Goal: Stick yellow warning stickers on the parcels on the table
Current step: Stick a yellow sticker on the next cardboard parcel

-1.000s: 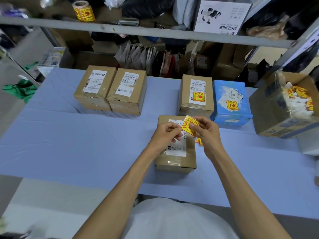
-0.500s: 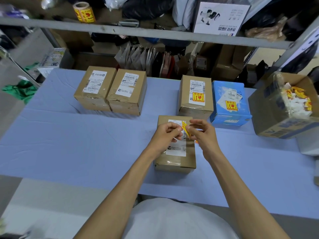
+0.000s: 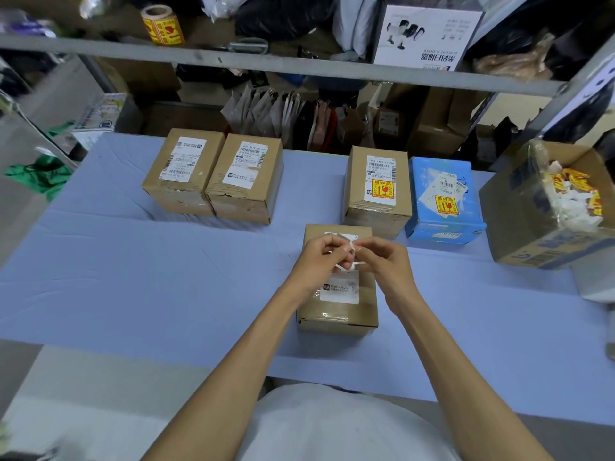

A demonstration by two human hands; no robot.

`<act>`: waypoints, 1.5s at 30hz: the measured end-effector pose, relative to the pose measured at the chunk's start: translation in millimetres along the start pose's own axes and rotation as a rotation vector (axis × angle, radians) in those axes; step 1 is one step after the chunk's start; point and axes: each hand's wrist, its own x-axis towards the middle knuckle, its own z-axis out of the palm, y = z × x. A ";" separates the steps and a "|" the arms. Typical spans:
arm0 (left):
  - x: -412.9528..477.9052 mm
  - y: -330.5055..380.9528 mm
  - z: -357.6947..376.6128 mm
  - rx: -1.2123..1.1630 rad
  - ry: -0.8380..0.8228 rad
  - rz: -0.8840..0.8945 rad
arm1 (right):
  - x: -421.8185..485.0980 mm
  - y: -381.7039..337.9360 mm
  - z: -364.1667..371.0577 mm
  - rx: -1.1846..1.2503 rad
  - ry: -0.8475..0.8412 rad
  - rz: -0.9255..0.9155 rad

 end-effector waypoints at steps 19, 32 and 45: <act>12.8 3.2 1.4 0.053 0.044 -0.063 | 5.8 -2.3 5.9 -0.053 0.042 -0.058; 21.6 -4.3 -3.1 0.038 0.066 -0.160 | 8.5 -2.0 4.8 -0.014 0.038 -0.015; 20.9 -6.5 -9.6 0.044 0.038 -0.116 | 10.2 -5.4 2.4 0.076 0.071 0.041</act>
